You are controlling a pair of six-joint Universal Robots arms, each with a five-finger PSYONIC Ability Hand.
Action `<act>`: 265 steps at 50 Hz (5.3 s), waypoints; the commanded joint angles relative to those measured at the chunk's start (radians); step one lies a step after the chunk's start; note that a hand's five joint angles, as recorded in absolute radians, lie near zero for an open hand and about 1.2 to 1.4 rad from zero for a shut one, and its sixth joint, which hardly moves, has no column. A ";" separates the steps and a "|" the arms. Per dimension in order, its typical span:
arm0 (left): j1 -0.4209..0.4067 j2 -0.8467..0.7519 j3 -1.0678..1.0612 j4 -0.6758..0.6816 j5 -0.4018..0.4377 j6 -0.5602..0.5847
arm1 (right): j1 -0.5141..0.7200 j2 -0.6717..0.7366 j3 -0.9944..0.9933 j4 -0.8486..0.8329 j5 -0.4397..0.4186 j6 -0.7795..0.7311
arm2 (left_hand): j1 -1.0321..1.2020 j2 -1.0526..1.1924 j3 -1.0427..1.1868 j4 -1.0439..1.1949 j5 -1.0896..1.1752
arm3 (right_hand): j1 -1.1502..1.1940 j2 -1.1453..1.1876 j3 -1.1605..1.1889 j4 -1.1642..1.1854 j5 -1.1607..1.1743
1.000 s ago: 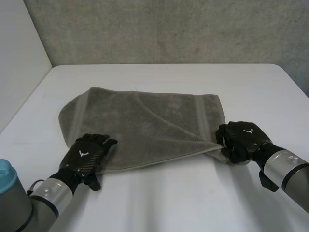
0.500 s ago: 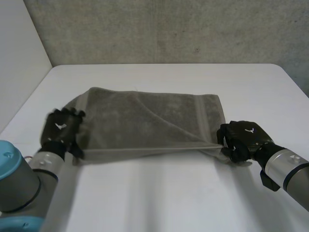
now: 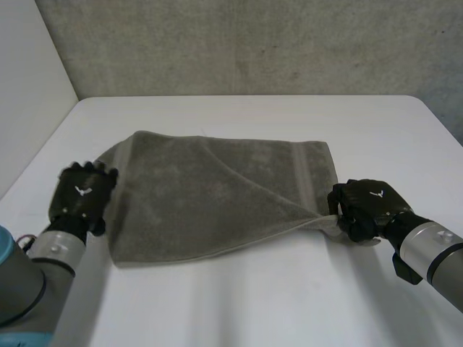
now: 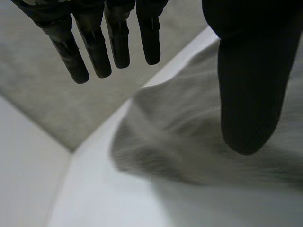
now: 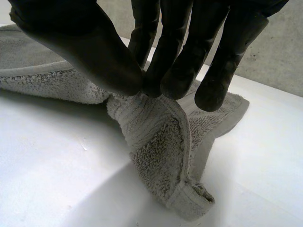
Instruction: Fold the laundry
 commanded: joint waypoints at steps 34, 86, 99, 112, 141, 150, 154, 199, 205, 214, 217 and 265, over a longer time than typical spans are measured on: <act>0.047 -0.035 -0.016 -0.168 0.209 -0.021 | -0.018 0.002 -0.003 -0.003 0.002 0.003 | 0.141 0.141 0.141 0.141 0.145 | 0.060 0.047 0.054 0.053 0.038; 0.018 -0.080 -0.001 -0.079 0.173 -0.023 | -0.024 0.002 -0.001 -0.003 0.002 0.000 | 0.827 0.827 0.827 0.826 0.831 | 0.060 0.047 0.054 0.053 0.038; 0.009 0.208 0.025 -0.068 0.166 -0.046 | -0.020 -0.133 -0.133 0.051 0.007 -0.055 | 1.016 1.016 1.016 1.015 1.020 | 0.060 0.047 0.054 0.053 0.038; -0.034 0.396 0.281 -0.379 0.166 -0.121 | -0.015 -0.184 -0.613 0.550 0.010 -0.336 | 1.016 1.016 1.016 1.015 1.020 | 0.060 0.047 0.054 0.053 0.038; -0.039 -0.324 0.884 -0.372 0.137 0.098 | 0.192 0.580 -1.422 0.489 0.310 -0.530 | 1.016 1.016 1.016 1.015 1.020 | 0.060 0.047 0.054 0.053 0.038; -0.066 -0.186 1.033 -0.073 -0.012 -0.204 | 0.190 0.471 -1.546 0.167 0.381 -0.362 | 1.016 1.016 1.016 1.015 1.020 | 0.060 0.047 0.054 0.053 0.038; -0.066 -0.186 0.915 -0.178 0.002 -0.221 | 0.195 0.450 -1.393 0.331 0.347 -0.370 | 1.016 1.016 1.016 1.015 1.020 | 0.060 0.047 0.054 0.053 0.038; 0.076 -0.078 0.023 -0.108 0.242 0.230 | -0.004 0.014 -0.058 0.168 0.108 -0.559 | 0.577 0.577 0.577 0.576 0.581 | 0.060 0.047 0.054 0.053 0.038; 0.079 -0.114 0.023 -0.068 0.241 0.230 | -0.030 0.015 -0.049 0.135 0.106 -0.551 | 0.423 0.423 0.423 0.423 0.427 | 0.060 0.047 0.054 0.053 0.038; 0.099 -0.120 0.022 -0.065 0.242 0.230 | -0.058 0.014 -0.044 0.120 0.106 -0.545 | 0.420 0.420 0.420 0.420 0.424 | 0.060 0.047 0.054 0.053 0.038; 0.110 -0.118 0.013 -0.065 0.244 0.232 | -0.066 0.014 -0.039 0.114 0.106 -0.545 | 0.420 0.420 0.420 0.420 0.424 | 0.060 0.047 0.054 0.053 0.038; 0.248 0.371 -0.130 -0.410 0.367 0.229 | -0.139 -0.217 -0.107 0.651 0.093 -0.897 | 1.016 1.016 1.016 1.015 1.020 | 0.060 0.047 0.054 0.053 0.038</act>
